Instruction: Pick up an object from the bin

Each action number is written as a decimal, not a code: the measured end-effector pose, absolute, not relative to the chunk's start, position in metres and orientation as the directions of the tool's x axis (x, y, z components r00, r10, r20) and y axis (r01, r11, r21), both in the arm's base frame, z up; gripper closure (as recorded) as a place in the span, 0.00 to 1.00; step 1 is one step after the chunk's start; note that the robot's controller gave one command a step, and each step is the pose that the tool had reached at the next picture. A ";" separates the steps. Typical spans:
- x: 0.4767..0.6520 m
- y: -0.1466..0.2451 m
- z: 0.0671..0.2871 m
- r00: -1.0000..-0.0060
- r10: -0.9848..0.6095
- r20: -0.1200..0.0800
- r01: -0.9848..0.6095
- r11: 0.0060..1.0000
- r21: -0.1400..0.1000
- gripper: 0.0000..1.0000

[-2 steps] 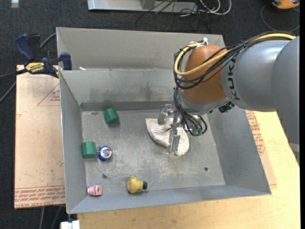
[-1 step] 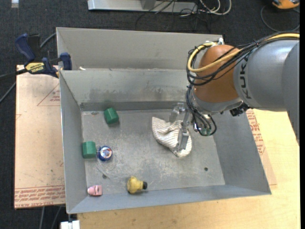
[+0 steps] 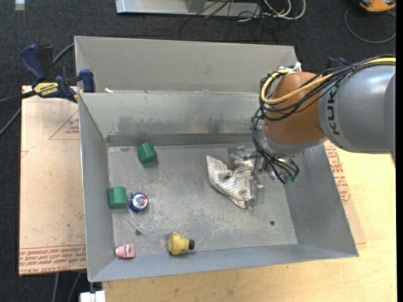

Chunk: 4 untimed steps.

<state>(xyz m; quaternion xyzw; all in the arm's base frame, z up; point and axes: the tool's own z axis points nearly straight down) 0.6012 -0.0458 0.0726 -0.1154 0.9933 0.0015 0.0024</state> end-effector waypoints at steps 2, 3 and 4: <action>0.583 -0.046 0.072 -0.990 -0.142 -0.011 -0.142 0.990 0.002 1.00; 0.573 -0.045 0.173 -0.990 -0.139 -0.014 -0.139 0.990 0.002 1.00; 0.573 -0.045 0.173 -0.990 -0.139 -0.014 -0.139 0.990 0.003 1.00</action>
Offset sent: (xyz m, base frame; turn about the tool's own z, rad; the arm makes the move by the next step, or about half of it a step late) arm 0.0000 0.0000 0.0000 0.0000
